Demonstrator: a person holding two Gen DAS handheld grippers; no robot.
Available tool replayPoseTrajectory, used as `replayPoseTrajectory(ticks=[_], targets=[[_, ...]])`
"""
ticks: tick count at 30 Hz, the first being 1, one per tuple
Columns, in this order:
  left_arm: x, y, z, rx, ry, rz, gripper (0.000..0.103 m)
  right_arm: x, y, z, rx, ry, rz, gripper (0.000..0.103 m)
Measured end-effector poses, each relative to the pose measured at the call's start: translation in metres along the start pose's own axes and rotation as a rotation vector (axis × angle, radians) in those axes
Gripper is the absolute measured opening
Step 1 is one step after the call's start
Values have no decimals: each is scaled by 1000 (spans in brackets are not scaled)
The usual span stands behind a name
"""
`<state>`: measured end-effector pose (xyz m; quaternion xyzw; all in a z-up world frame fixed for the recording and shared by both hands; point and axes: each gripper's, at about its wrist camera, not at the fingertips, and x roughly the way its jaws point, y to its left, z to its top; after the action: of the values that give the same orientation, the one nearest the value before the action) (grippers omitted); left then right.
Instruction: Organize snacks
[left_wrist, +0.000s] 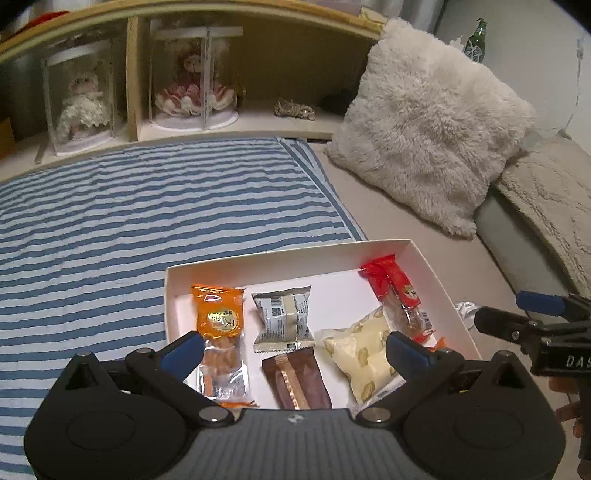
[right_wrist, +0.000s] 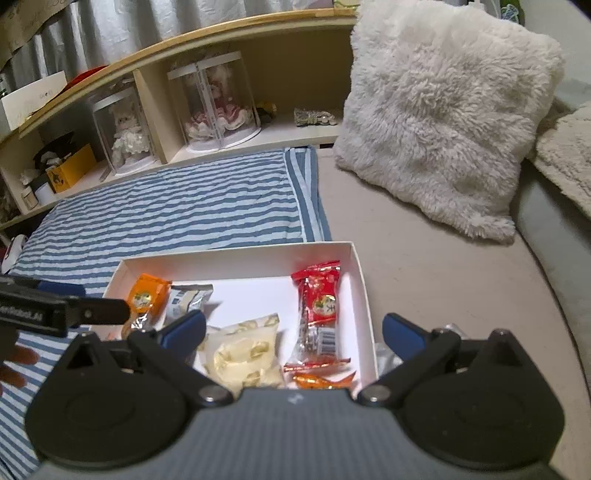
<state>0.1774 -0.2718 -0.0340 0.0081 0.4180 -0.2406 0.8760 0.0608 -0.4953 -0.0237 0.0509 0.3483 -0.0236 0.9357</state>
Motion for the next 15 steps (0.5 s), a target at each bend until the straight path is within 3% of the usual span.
replayPoseTrajectory(ticks=[15], targets=[[-84, 3, -22, 16, -90, 47, 103, -65, 24, -8, 19, -49, -3, 103]])
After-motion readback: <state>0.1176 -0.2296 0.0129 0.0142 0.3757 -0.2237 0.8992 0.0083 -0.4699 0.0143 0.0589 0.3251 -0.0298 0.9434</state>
